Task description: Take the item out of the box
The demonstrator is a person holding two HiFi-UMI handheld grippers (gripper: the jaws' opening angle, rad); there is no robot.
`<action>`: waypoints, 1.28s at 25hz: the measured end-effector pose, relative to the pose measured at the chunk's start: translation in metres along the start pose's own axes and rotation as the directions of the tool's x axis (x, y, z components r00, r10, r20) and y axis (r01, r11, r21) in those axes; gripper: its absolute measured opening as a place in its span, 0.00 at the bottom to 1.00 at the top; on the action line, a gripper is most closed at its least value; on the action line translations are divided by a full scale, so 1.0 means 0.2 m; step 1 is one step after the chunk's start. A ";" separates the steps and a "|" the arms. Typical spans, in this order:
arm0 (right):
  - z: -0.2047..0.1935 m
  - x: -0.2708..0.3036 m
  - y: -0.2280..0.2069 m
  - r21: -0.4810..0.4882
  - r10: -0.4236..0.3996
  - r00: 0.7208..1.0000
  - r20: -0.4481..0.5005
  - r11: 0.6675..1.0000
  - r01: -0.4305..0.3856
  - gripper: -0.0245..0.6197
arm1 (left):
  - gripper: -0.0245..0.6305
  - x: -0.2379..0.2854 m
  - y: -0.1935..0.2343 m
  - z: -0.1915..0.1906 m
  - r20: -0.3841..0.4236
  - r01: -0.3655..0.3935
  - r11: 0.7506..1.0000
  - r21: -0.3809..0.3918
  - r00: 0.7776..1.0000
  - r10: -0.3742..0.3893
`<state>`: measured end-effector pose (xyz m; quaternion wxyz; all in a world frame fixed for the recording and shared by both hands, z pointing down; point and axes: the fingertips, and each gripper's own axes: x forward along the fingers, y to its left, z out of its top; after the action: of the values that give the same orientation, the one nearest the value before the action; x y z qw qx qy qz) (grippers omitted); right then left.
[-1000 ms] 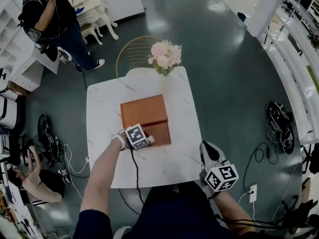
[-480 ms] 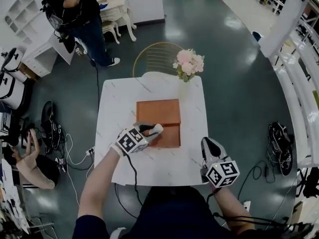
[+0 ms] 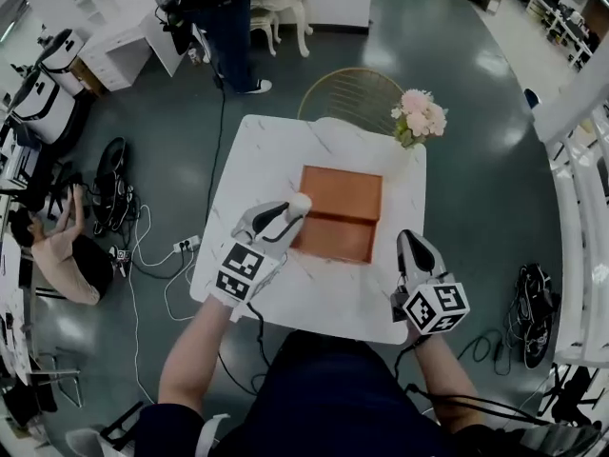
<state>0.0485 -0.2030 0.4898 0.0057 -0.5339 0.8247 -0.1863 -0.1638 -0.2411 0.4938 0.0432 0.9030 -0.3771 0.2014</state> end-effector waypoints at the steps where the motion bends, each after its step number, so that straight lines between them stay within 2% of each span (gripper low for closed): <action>1: 0.00 0.02 0.02 -0.003 0.009 1.000 -0.002 1.000 -0.009 0.04 | 0.26 -0.05 0.03 -0.01 0.020 -0.039 0.999 -0.020 0.999 0.039; 4: 0.00 0.06 0.09 -0.006 0.032 0.999 -0.005 0.999 -0.032 0.04 | 0.26 -0.19 0.13 -0.06 0.068 -0.138 0.983 -0.122 0.987 0.147; 7: 0.00 0.09 0.13 -0.006 0.044 0.999 -0.010 0.999 -0.044 0.04 | 0.26 -0.28 0.23 -0.17 0.063 -0.220 0.952 -0.215 0.969 0.238; 10: 0.00 0.10 0.16 -0.013 0.046 0.999 -0.014 0.999 -0.046 0.04 | 0.26 -0.34 0.31 -0.30 0.034 -0.262 0.924 -0.277 0.959 0.282; 13: 0.01 0.11 0.19 -0.021 0.042 0.999 -0.012 0.999 -0.042 0.04 | 0.26 -0.38 0.37 -0.36 0.036 -0.284 0.913 -0.293 0.951 0.307; 19: -0.01 0.10 0.19 -0.020 0.015 1.000 -0.019 1.000 -0.016 0.04 | 0.26 -0.37 0.41 -0.46 0.014 -0.288 0.908 -0.305 0.952 0.306; 24: -0.04 0.09 0.18 -0.011 -0.007 1.000 -0.025 1.000 0.007 0.04 | 0.26 -0.32 0.43 -0.59 -0.049 -0.285 0.908 -0.307 0.958 0.284; 29: -0.06 0.07 0.16 0.000 -0.036 0.999 -0.032 0.999 0.036 0.04 | 0.26 -0.21 0.45 -0.84 -0.173 -0.279 0.904 -0.324 0.957 0.233; 32: -0.08 0.06 0.13 0.007 -0.056 0.998 -0.034 0.998 0.056 0.04 | 0.26 -0.12 0.44 -1.05 -0.291 -0.265 0.905 -0.332 0.942 0.169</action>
<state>0.0172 -0.1993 0.4989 -0.0113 -0.5536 0.8086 -0.1989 -0.3096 -0.2396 0.6707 0.2359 0.7973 -0.4983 0.2457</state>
